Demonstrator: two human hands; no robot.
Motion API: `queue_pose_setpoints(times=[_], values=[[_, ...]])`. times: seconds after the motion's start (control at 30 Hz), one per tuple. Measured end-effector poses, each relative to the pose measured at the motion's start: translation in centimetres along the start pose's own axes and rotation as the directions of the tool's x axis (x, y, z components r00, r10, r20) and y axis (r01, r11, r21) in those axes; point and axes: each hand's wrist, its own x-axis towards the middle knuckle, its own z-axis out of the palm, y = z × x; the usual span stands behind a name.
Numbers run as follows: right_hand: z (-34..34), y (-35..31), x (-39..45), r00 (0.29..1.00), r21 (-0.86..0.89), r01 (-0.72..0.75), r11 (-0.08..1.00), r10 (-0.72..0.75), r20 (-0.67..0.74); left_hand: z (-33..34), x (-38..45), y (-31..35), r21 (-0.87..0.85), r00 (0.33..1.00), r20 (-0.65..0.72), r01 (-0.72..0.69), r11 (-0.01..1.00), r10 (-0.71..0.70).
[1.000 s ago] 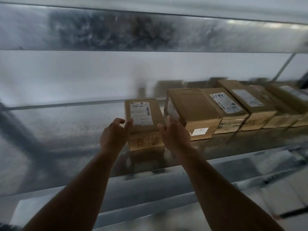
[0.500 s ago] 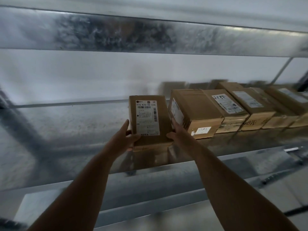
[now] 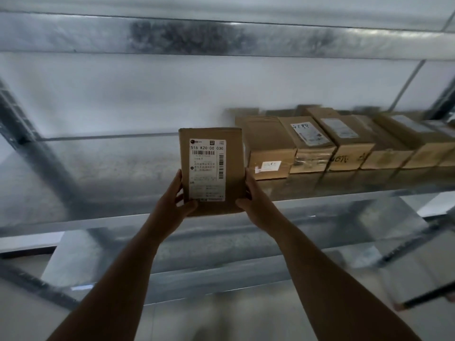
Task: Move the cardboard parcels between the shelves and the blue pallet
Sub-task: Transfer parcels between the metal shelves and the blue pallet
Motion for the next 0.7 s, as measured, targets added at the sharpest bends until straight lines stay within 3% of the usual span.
queue_pose_setpoints(times=[0.23,0.7], values=[[-4.2,0.7,-7.1,0.99,-0.041,0.09,0.995,-0.094,-0.106,6.8,-2.8,3.2,0.144,0.997,-0.032,-0.064,0.988,0.069],[-18.3,4.3,-22.7,0.942,0.007,0.081,0.997,-0.074,-0.329,25.9,-4.3,8.1,0.158,0.984,0.156,-0.116,0.981,0.091]])
